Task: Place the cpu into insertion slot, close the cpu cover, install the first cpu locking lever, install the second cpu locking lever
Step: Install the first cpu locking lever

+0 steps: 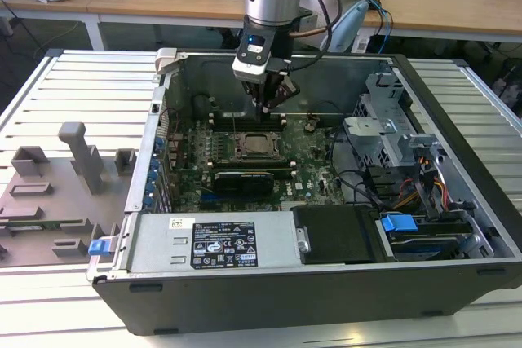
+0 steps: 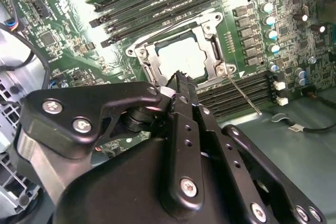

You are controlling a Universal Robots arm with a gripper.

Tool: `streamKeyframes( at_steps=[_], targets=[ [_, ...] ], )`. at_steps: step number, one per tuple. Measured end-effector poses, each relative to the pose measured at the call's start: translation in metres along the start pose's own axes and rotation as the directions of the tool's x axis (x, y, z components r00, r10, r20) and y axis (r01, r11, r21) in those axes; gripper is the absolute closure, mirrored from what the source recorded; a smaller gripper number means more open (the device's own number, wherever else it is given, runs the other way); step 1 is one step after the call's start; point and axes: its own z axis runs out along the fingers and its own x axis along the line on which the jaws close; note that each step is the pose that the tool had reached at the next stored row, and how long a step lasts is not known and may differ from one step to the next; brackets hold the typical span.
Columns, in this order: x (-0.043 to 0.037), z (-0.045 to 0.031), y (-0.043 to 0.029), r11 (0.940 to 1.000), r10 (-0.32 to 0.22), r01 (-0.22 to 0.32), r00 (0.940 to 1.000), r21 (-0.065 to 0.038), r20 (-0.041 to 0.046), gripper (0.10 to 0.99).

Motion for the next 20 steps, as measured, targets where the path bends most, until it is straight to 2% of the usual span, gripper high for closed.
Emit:
streamKeyframes(
  at_steps=[5,11,18,20],
  targets=[
    [0.0000,0.0000,0.0000,0.9990,-0.045,0.045,0.9990,-0.002,0.0020,0.980],
    [0.0000,0.0000,0.0000,0.9928,-0.119,0.119,0.9928,-0.007,0.0054,0.980],
    [0.0000,0.0000,0.0000,0.9795,-0.201,0.201,0.9795,-0.011,0.0096,0.980],
    [0.0000,0.0000,0.0000,0.9721,-0.234,0.234,0.9722,-0.012,0.0114,0.980]
  ],
)
